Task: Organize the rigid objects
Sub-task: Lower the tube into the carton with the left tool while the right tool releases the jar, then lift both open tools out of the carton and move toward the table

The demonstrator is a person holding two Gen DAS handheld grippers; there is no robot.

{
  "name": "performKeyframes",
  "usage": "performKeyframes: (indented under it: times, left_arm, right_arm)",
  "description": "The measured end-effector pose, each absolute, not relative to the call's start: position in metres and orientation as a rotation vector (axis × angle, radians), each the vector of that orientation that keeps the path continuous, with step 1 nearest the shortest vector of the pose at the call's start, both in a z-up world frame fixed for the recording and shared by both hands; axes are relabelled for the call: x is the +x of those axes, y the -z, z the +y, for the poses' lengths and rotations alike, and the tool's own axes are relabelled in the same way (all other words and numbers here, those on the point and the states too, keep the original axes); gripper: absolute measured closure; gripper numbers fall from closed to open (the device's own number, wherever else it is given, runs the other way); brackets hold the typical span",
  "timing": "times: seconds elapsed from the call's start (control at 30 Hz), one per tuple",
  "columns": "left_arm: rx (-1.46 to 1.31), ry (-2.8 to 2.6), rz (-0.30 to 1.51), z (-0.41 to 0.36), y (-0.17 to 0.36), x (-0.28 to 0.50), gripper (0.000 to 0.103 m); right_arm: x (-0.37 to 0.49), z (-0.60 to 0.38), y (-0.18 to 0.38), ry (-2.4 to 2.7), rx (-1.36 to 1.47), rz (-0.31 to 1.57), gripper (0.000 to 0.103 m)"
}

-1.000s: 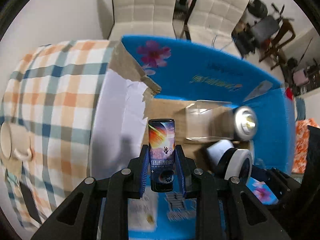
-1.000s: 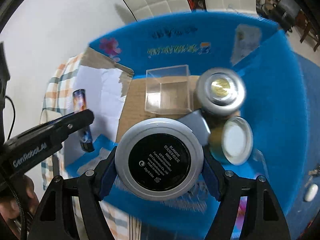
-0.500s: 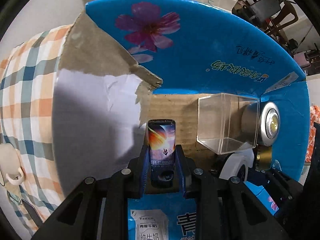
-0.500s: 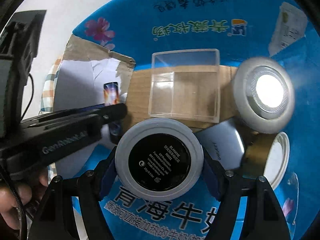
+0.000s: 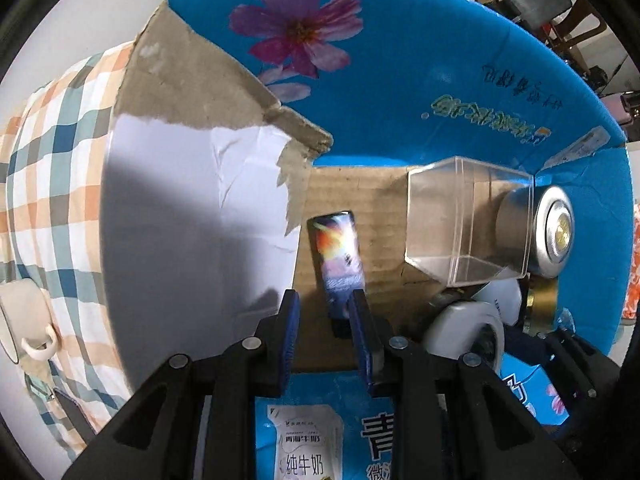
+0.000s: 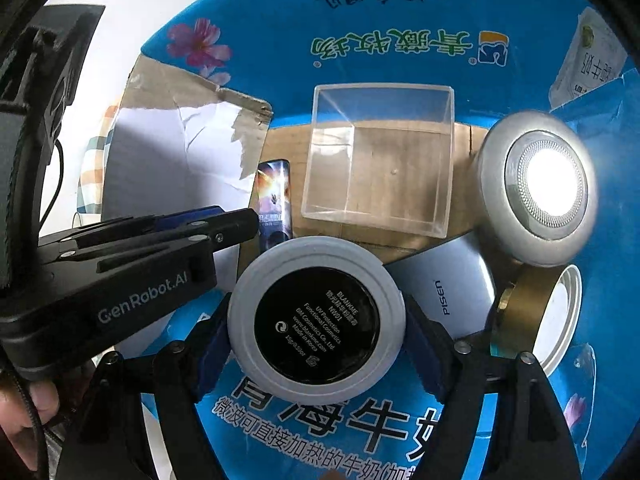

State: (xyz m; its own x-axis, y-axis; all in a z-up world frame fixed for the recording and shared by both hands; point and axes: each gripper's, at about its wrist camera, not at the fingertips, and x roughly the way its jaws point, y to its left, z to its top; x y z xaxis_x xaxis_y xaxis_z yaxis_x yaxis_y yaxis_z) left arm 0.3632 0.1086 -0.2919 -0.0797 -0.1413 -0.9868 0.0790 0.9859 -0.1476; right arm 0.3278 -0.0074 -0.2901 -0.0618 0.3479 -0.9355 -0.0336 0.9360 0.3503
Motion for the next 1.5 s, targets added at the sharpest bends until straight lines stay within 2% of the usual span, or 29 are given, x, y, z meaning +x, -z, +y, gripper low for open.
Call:
performKeyframes:
  times: [0.2, 0.3, 0.33, 0.37, 0.4, 0.43, 0.73, 0.9, 1.1, 1.5]
  left_arm:
    - [-0.063, 0.189, 1.629, 0.101, 0.283, 0.351, 0.064]
    - [-0.059, 0.192, 1.613, 0.095, 0.274, 0.343, 0.051]
    - [-0.053, 0.192, 1.609, 0.092, 0.271, 0.340, 0.041]
    - [-0.034, 0.184, 1.601, 0.089, 0.267, 0.337, 0.018]
    - [-0.012, 0.172, 1.591, 0.086, 0.263, 0.334, 0.005]
    - [-0.001, 0.165, 1.573, 0.081, 0.259, 0.328, 0.000]
    - [-0.037, 0.140, 1.489, 0.077, 0.219, 0.286, 0.000]
    - [0.007, 0.098, 1.380, 0.083, 0.180, 0.276, 0.000]
    - [-0.028, 0.102, 1.303, 0.095, 0.142, 0.274, 0.000]
    - [-0.075, 0.118, 1.183, 0.087, 0.068, 0.221, 0.000]
  right_arm:
    - [0.326, -0.009, 0.283, -0.321, 0.238, 1.596, 0.012]
    - [0.327, -0.013, 0.272, -0.290, 0.201, 1.573, 0.011]
    - [0.326, -0.015, 0.268, -0.279, 0.183, 1.565, 0.009]
    - [0.325, -0.017, 0.263, -0.266, 0.165, 1.555, 0.008]
    - [0.323, -0.019, 0.256, -0.248, 0.141, 1.545, 0.007]
    - [0.321, -0.023, 0.250, -0.220, 0.110, 1.534, 0.006]
    - [0.294, -0.063, 0.231, -0.042, 0.037, 1.497, 0.003]
    - [0.274, -0.075, 0.211, -0.029, 0.014, 1.453, 0.003]
    - [0.250, -0.080, 0.159, -0.034, 0.011, 1.371, 0.003]
    - [0.191, -0.100, 0.049, -0.066, 0.018, 1.222, 0.003]
